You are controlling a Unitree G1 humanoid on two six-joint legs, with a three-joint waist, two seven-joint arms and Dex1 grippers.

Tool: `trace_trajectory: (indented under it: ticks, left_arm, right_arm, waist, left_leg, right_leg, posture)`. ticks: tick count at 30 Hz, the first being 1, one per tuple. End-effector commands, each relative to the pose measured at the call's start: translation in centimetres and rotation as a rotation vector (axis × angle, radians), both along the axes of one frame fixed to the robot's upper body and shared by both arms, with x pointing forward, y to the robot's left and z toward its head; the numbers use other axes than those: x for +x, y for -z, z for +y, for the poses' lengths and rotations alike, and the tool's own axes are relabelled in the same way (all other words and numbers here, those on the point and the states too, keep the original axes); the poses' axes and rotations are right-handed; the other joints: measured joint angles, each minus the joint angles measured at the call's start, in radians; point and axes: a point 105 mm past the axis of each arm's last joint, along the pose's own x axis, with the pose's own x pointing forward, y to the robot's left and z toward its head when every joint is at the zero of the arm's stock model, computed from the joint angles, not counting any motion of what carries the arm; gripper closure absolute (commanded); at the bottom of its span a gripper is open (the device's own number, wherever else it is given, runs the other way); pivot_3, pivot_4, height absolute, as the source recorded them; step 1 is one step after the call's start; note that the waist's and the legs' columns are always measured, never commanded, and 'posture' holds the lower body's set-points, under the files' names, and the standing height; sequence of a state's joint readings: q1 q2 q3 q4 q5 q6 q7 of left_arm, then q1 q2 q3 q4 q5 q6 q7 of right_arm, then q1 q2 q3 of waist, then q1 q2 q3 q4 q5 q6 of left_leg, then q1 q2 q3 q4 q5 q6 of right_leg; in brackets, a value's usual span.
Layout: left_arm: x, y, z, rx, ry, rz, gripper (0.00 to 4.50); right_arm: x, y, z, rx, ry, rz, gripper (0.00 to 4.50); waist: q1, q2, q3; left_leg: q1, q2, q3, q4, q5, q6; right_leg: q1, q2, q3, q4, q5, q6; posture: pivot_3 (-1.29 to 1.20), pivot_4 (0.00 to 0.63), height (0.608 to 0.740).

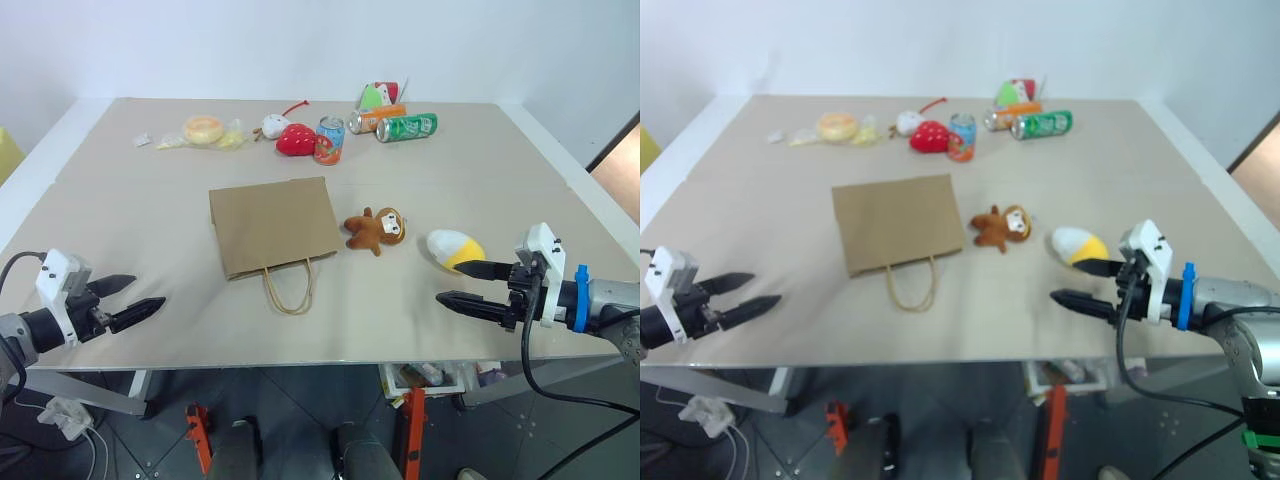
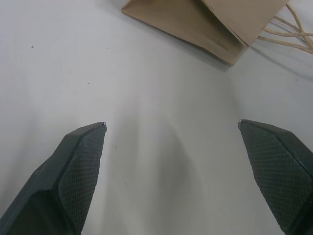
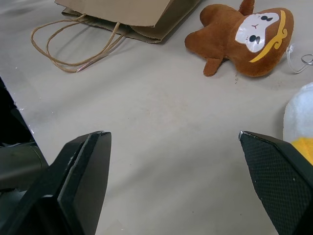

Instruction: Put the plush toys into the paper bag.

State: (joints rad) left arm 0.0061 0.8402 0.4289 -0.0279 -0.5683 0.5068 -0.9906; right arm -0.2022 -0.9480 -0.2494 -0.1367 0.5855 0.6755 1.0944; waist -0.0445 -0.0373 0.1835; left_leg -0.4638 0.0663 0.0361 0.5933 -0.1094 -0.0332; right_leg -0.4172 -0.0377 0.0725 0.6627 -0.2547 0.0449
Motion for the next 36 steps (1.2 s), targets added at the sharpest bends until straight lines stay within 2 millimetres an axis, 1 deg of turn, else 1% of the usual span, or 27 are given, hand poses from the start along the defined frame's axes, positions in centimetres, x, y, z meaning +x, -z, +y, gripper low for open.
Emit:
trace_trajectory:
  ticks: [1,4,6,10,11,13,15,17,19,21,24,27,31,33,36]
  left_arm:
    - [0.0,-1.2,-1.0,0.044,0.082,-0.063,0.04]
    - [0.1,-2.5,-2.6,0.068,0.196,-0.116,0.04]
    - [0.0,-3.0,-3.4,0.08,0.249,-0.136,0.04]
    - [-0.6,-3.8,-5.8,0.159,0.412,-0.204,0.04]
    - [-0.8,-4.0,-6.5,0.179,0.458,-0.227,0.04]
    - [-1.1,-4.1,-8.4,0.236,0.573,-0.258,0.04]
    - [-1.4,-3.4,-9.4,0.337,0.681,-0.284,0.04]
    - [-1.1,-2.5,-10.3,0.463,0.782,-0.328,0.04]
    - [0.2,-3.4,-12.6,0.479,0.846,-0.454,0.04]
    - [1.0,-4.0,-14.6,0.457,0.899,-0.533,0.04]
    - [1.7,-3.4,-15.7,0.453,0.945,-0.553,0.04]
    - [2.4,-2.8,-16.8,0.437,0.974,-0.574,0.04]
    - [2.8,-1.8,-17.0,0.465,1.018,-0.574,0.04]
    - [3.3,-1.3,-17.1,0.487,1.027,-0.575,0.04]
    - [4.0,-1.5,-17.9,0.472,1.032,-0.599,0.04]
  right_arm:
    - [0.0,-1.7,0.7,-0.004,-0.034,-0.063,0.0]
    - [-0.1,-2.0,1.5,0.005,-0.07,-0.068,0.0]
    - [-0.1,-1.9,1.8,0.001,-0.081,-0.066,0.0]
    - [-0.5,-2.1,2.9,-0.004,-0.134,-0.063,0.0]
    - [-0.8,-2.2,3.3,-0.008,-0.156,-0.062,0.0]
    - [-1.7,-2.5,4.8,-0.017,-0.243,-0.054,0.0]
    - [-2.5,-2.4,5.9,-0.051,-0.313,-0.048,0.0]
    - [-3.2,-2.3,7.3,-0.066,-0.385,-0.044,0.0]
    - [-3.5,-2.5,8.8,-0.066,-0.445,-0.066,0.0]
    - [-3.2,-3.0,9.7,-0.051,-0.46,-0.09,0.0]
    - [-2.9,-3.2,10.4,-0.027,-0.462,-0.1,0.0]
    - [-3.0,-2.6,10.6,-0.035,-0.462,-0.095,0.0]
    - [-3.0,-2.5,10.6,-0.023,-0.441,-0.095,0.0]
    - [-3.0,-2.6,10.5,-0.011,-0.429,-0.098,0.0]
    - [-3.0,-2.6,10.4,-0.006,-0.411,-0.099,0.0]
  waist:
    - [0.0,0.0,0.0]
    - [0.0,0.0,0.0]
    - [0.0,0.0,0.0]
    - [0.0,0.0,0.0]
    - [0.0,0.0,0.0]
    - [0.0,0.0,0.0]
    - [0.001,0.0,0.0]
    - [0.001,0.0,0.0]
    - [0.001,0.0,0.0]
    - [0.006,0.0,0.0]
    - [0.009,0.0,0.0]
    - [0.009,0.0,0.0]
    - [0.011,0.0,0.0]
    - [0.011,0.001,0.0]
    - [0.012,0.001,0.0]
  left_leg:
    - [0.0,0.0,0.0,0.0,0.0,0.0]
    - [0.0,0.0,0.0,0.0,0.0,0.0]
    - [0.0,0.0,0.0,0.0,0.0,0.0]
    - [0.0,0.0,0.001,0.0,0.0,0.0]
    - [0.0,0.0,0.001,0.0,0.0,0.0]
    - [0.0,0.0,0.001,0.0,0.0,0.0]
    - [0.0,0.0,0.001,0.0,0.0,0.0]
    - [0.0,0.0,0.001,0.0,0.0,0.0]
    - [0.0,0.0,0.001,0.0,0.0,0.0]
    - [-0.001,0.0,0.0,0.002,0.0,0.0]
    - [-0.002,0.0,0.0,0.006,0.001,0.002]
    - [-0.001,0.0,0.0,0.007,0.002,0.003]
    - [-0.002,0.0,0.0,0.007,0.002,0.004]
    - [-0.002,0.0,-0.001,0.007,0.002,0.004]
    - [-0.002,0.0,-0.001,0.008,0.002,0.004]
  right_leg:
    - [0.0,0.0,0.0,0.0,0.0,0.0]
    - [0.0,0.0,0.0,0.0,0.0,0.0]
    - [0.0,0.0,0.0,0.0,0.001,-0.001]
    - [0.0,0.0,0.0,0.0,0.0,0.0]
    - [0.0,0.0,0.0,0.0,0.0,0.0]
    - [0.001,0.0,0.0,0.0,0.0,0.0]
    - [0.001,0.0,0.0,0.0,0.0,0.001]
    - [0.001,0.001,0.0,0.0,0.0,0.001]
    - [0.001,0.001,0.0,0.0,0.0,0.0]
    - [0.001,0.001,0.0,0.0,0.002,0.001]
    - [0.002,0.001,0.0,0.0,0.003,0.002]
    - [0.003,0.002,0.001,0.0,0.002,0.004]
    - [0.003,0.003,0.001,0.001,0.002,0.005]
    - [0.003,0.003,0.001,0.001,0.002,0.005]
    - [0.003,0.003,0.001,0.001,0.002,0.005]
  posture:
    - [0.0,0.15,0.74]
    - [0.0,0.15,0.74]
    - [0.0,0.15,0.74]
    - [0.0,0.15,0.74]
    - [0.0,0.15,0.74]
    - [0.0,0.15,0.74]
    - [0.0,0.15,0.74]
    - [0.0,0.15,0.74]
    - [0.0,0.15,0.74]
    - [0.0,0.15,0.74]
    - [0.0,0.15,0.74]
    - [0.0,0.15,0.74]
    - [0.0,0.15,0.74]
    - [0.0,0.15,0.74]
    - [0.0,0.15,0.74]
